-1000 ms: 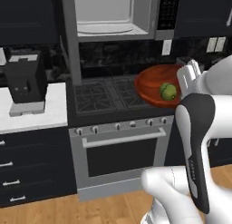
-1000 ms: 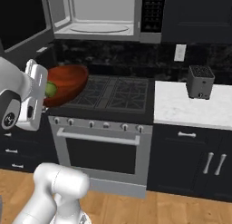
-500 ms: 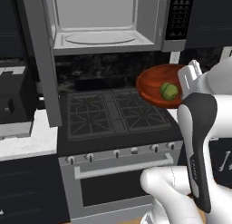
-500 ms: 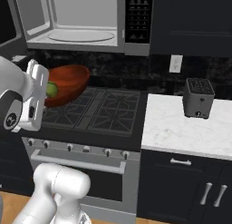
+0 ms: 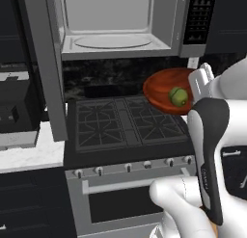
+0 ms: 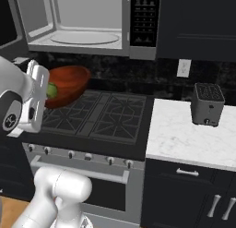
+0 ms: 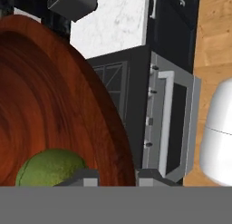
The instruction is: Pick the lime from the sink and place it in the bowl. Then pick the bowl and place it in the microwave. Then close the microwave door and press the start button.
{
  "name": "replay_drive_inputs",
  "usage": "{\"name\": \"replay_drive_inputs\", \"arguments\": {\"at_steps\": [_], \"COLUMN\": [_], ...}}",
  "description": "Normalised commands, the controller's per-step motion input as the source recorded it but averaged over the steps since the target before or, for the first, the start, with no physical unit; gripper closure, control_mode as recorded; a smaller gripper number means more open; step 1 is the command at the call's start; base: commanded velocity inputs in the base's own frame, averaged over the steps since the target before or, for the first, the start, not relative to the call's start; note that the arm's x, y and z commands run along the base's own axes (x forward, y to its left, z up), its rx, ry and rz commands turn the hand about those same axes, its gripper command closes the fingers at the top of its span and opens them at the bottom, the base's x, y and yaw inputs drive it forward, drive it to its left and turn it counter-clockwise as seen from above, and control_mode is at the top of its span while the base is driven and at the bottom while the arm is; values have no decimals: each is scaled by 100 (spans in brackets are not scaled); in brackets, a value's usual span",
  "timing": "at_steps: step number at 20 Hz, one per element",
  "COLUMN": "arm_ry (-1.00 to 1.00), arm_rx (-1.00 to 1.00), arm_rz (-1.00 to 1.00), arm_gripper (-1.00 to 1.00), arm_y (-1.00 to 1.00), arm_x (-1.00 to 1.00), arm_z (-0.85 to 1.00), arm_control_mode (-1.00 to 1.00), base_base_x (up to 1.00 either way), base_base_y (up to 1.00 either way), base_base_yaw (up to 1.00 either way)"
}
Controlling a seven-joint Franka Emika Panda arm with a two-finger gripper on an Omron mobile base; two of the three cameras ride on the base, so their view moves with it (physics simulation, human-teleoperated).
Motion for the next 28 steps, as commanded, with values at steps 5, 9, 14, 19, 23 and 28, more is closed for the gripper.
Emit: {"name": "replay_drive_inputs", "arguments": {"at_steps": [5, 9, 14, 19, 23, 28], "arm_ry": [-13, -4, 0, 0, 0, 0], "arm_rx": [0, 0, 1, 2, 1, 0], "arm_rz": [1, 0, 0, 2, 3, 0], "arm_gripper": [100, 100, 100, 100, 100, 100], "arm_y": [15, 18, 23, 26, 15, 4], "arm_x": [35, 95, 100, 100, 100, 100], "arm_z": [51, 78, 56, 21, 0, 0], "arm_control_mode": [-100, -100, -100, -100, -100, -100], "base_base_x": [0, 0, 0, 0, 0, 0], "base_base_y": [0, 0, 0, 0, 0, 0], "base_base_yaw": [0, 0, 0, 0, 0, 0]}}
